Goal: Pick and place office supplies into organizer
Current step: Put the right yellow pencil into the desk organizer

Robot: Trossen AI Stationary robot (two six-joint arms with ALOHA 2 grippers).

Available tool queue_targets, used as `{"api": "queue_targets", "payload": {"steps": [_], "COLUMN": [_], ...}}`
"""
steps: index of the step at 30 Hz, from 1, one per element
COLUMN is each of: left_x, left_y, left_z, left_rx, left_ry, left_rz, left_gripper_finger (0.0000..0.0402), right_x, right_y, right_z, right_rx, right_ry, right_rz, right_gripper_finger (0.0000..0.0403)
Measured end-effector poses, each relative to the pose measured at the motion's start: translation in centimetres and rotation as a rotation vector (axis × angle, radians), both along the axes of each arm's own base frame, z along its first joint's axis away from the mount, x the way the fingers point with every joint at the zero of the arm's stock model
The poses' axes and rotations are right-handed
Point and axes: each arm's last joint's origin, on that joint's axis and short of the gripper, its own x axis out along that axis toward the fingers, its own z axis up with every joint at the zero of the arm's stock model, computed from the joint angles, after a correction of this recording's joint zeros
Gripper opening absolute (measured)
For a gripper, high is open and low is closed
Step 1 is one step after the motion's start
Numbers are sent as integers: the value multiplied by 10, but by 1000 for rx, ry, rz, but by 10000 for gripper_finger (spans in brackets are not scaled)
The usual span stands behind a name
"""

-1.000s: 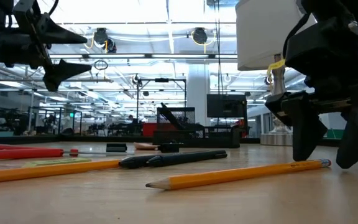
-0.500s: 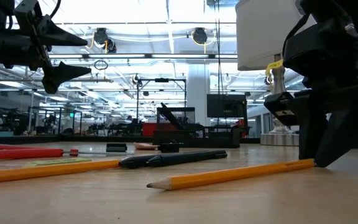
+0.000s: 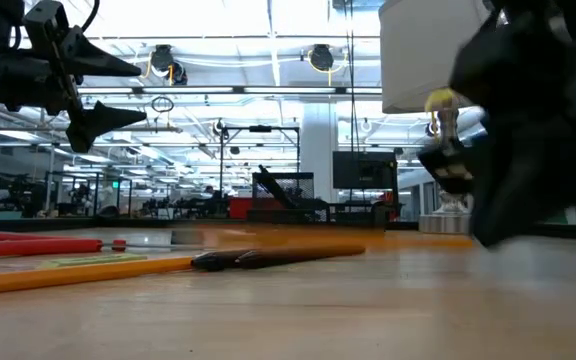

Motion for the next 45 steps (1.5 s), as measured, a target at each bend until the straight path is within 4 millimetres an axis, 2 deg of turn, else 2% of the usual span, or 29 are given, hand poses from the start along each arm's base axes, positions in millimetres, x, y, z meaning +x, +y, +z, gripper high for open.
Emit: {"api": "queue_targets", "payload": {"steps": [10,17,21,26,33,36,40,45], "left_x": [0,0,0,0,0,0,0,0], "left_y": [0,0,0,0,0,0,0,0], "left_z": [-2,-2,-2,-3,-3,-4,-5,-5], "left_rx": [-5,-5,-9,-11,-29,-28,-26,-28], "left_ry": [20,20,20,24,28,33,44,51], "left_rz": [1,1,1,1,2,1,2,3], "left_gripper_finger": [324,324,324,324,324,324,324,324], "right_x": [7,4,3,5,6,2,-4,0], "right_y": [-1,-3,-2,-1,-1,-2,-4,2], "right_z": [14,32,35,27,11,8,-11,-22], "right_rx": [-63,-53,-2,15,96,129,136,206], "right_ry": [-166,-211,-206,-186,-332,-339,-261,-326], "right_rz": [-69,-59,-69,-83,-88,-105,-131,-126], "right_gripper_finger": [1,1,10,27,32,39,70,132]}}
